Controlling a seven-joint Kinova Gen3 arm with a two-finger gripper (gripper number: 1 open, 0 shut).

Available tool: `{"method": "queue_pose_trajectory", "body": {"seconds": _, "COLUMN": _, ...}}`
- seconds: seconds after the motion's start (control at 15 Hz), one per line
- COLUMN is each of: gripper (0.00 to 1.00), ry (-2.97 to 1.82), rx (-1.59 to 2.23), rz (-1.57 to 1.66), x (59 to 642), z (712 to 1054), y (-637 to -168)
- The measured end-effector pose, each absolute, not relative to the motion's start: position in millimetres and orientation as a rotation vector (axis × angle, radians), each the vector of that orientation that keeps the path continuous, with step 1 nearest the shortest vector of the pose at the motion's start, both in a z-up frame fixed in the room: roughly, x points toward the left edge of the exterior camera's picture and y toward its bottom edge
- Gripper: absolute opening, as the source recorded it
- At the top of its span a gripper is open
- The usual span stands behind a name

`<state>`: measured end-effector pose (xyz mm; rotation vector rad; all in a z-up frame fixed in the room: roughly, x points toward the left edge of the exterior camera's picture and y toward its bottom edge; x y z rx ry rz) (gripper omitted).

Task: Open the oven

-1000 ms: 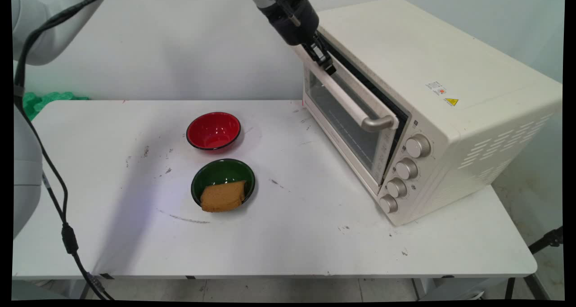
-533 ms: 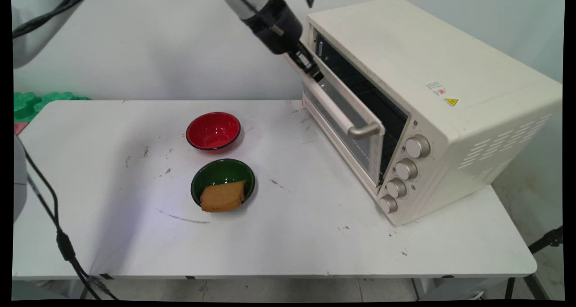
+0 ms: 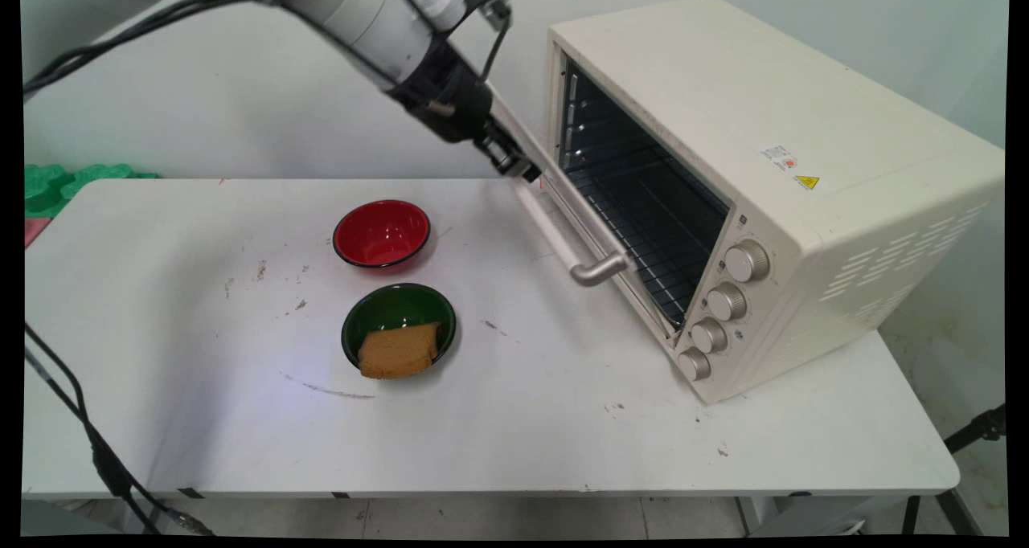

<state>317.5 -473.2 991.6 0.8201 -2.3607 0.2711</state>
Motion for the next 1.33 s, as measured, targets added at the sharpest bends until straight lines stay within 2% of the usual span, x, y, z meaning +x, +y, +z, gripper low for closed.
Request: {"method": "queue_pose_trajectory", "body": {"seconds": 1.33, "gripper": 0.00, "ry": -2.229, "rx": 0.825, "rz": 0.316, "x": 393, "z": 899, "y": -381}}
